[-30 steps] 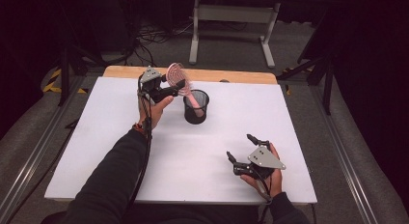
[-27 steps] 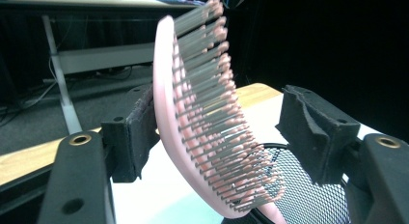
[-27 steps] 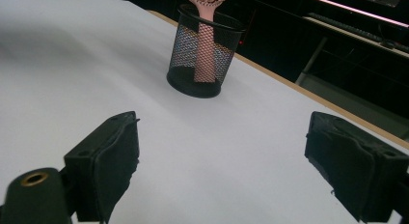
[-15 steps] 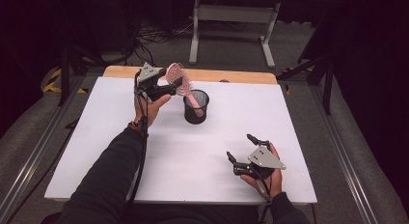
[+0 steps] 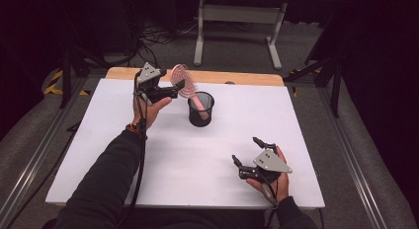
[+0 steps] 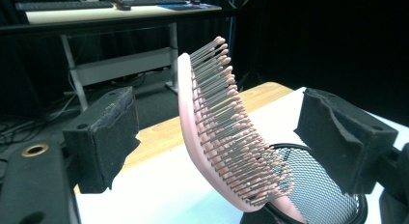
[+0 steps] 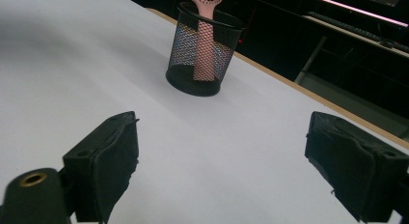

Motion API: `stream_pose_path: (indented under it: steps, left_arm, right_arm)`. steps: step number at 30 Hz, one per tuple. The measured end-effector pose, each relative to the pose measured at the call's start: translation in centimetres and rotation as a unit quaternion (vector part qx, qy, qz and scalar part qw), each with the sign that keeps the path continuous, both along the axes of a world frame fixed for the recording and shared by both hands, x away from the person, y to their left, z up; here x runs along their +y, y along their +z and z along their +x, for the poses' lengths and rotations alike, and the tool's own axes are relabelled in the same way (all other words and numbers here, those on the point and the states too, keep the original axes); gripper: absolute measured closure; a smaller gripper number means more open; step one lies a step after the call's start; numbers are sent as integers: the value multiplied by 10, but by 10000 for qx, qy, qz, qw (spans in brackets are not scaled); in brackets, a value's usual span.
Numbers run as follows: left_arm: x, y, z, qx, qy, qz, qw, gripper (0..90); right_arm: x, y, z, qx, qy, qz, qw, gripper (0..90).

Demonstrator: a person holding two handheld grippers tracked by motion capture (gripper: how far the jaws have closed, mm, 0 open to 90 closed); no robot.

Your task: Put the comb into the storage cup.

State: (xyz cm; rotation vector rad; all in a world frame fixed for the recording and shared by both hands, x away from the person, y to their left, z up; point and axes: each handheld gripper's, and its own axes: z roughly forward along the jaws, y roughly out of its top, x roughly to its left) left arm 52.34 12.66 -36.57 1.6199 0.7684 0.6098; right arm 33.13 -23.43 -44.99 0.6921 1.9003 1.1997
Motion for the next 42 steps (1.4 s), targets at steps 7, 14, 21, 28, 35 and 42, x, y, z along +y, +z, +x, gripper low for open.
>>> stream_pose_path:
  steps: [7,14,21,28,35,42]
  left_arm:
    - [2,3,-2,-52,-52,7,10000,134]
    - [4,3,-3,-32,-145,130,9998,100]
    - [6,5,-7,-56,-240,218,9995,70]
    - [8,5,-11,-108,-393,371,9985,51]
    - [10,5,-15,-157,-522,461,9974,38]
    - [11,7,-21,-261,-512,523,9970,46]
  right_arm:
    - [0,0,0,1,-8,-8,10000,123]
    - [0,0,0,-5,-12,-3,10000,123]
    - [0,1,0,-43,-52,12,10000,121]
    - [0,1,0,-58,-68,11,10000,116]
    - [1,0,0,-32,-136,-98,9999,114]
    - [1,0,0,-47,-133,-72,9999,112]
